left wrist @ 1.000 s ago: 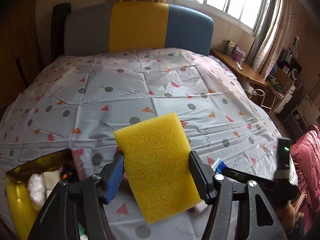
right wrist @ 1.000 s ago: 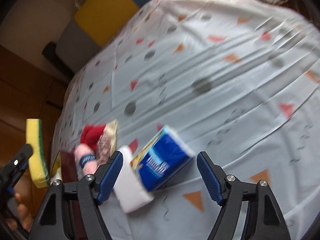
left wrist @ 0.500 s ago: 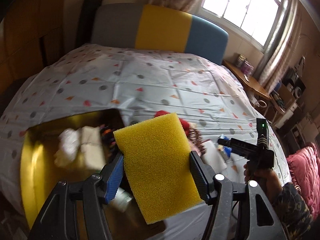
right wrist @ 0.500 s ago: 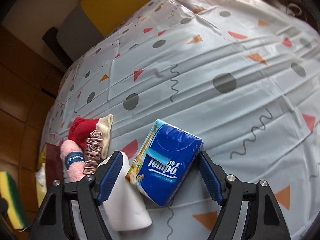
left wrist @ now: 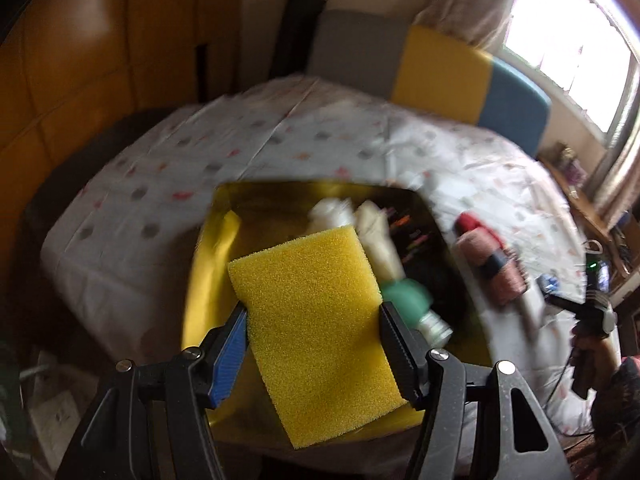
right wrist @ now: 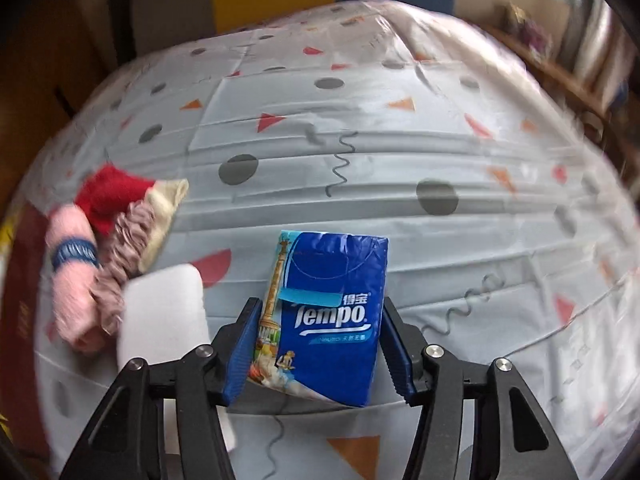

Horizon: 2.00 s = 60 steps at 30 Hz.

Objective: Organize soft objects
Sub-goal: 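Release the yellow sponge in the tray with left tool while right grasps blue tissue pack, then carry the blue Tempo tissue pack with the right tool and release it in the tray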

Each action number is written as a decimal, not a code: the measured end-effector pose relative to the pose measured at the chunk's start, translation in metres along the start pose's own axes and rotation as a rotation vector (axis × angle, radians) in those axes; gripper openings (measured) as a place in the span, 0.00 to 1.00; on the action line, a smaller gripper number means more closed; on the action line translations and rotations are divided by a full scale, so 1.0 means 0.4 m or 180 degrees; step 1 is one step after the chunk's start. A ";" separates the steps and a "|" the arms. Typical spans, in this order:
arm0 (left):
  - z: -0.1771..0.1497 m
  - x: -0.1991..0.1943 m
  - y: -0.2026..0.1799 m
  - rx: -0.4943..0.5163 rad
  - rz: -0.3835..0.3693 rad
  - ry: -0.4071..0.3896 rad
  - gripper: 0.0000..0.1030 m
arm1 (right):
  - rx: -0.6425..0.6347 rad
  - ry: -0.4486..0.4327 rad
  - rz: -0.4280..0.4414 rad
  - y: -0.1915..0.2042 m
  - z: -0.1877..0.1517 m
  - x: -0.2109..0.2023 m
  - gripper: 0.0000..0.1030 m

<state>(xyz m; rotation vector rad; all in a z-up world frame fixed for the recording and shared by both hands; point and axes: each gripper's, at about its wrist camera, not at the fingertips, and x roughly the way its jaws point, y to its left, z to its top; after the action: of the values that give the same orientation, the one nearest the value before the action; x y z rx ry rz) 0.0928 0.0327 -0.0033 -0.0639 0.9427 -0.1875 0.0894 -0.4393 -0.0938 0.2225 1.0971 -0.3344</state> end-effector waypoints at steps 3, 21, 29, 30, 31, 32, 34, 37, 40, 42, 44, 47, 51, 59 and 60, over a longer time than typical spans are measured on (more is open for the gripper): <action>-0.028 0.037 0.035 -0.0061 0.0080 0.0179 0.62 | 0.0035 -0.0009 -0.0010 -0.004 -0.001 -0.001 0.54; 0.053 0.251 -0.040 0.0246 0.0114 0.0538 0.63 | -0.0037 -0.0061 0.0028 0.008 -0.008 -0.011 0.54; 0.061 0.288 -0.066 0.0299 0.0010 0.0587 0.71 | -0.0098 -0.0063 0.0004 0.012 -0.006 -0.010 0.54; 0.060 0.285 -0.067 0.0291 0.0036 0.0563 0.72 | -0.0103 -0.0062 0.0003 0.011 -0.006 -0.009 0.54; 0.060 0.282 -0.067 0.0285 0.0063 0.0543 0.72 | -0.0113 -0.0063 -0.0001 0.011 -0.005 -0.008 0.54; 0.057 0.273 -0.067 0.0284 0.0101 0.0503 0.73 | -0.0122 -0.0064 -0.0006 0.012 -0.005 -0.008 0.54; 0.051 0.257 -0.065 0.0286 0.0167 0.0426 0.74 | -0.0136 -0.0066 -0.0020 0.013 -0.004 -0.008 0.53; 0.036 0.226 -0.061 0.0273 0.0268 0.0336 0.75 | -0.0146 -0.0071 -0.0029 0.014 -0.005 -0.008 0.53; 0.025 0.198 -0.058 0.0212 0.0312 0.0268 0.75 | -0.0170 -0.0073 -0.0035 0.014 -0.005 -0.007 0.53; 0.018 0.180 -0.054 0.0183 0.0372 0.0200 0.75 | -0.0172 -0.0080 -0.0034 0.013 -0.006 -0.008 0.53; 0.009 0.159 -0.049 0.0138 0.0393 0.0129 0.75 | -0.0190 -0.0088 -0.0047 0.015 -0.007 -0.008 0.53; 0.004 0.141 -0.042 0.0098 0.0415 0.0052 0.75 | -0.0214 -0.0101 -0.0062 0.017 -0.009 -0.009 0.53; -0.011 0.108 -0.046 0.0089 0.0446 -0.0072 0.75 | -0.0217 -0.0105 -0.0051 0.015 -0.008 -0.008 0.53; -0.034 0.068 -0.069 0.0116 0.0446 -0.0179 0.75 | -0.0193 -0.0086 -0.0041 0.014 -0.008 -0.007 0.54; -0.037 0.068 -0.072 0.0122 0.0445 -0.0174 0.75 | -0.0191 -0.0087 -0.0041 0.015 -0.008 -0.007 0.54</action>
<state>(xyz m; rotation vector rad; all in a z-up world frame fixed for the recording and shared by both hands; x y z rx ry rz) 0.0924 -0.0003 -0.0297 0.0319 0.8852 -0.0741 0.0878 -0.4323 -0.0926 0.1572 1.0804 -0.3146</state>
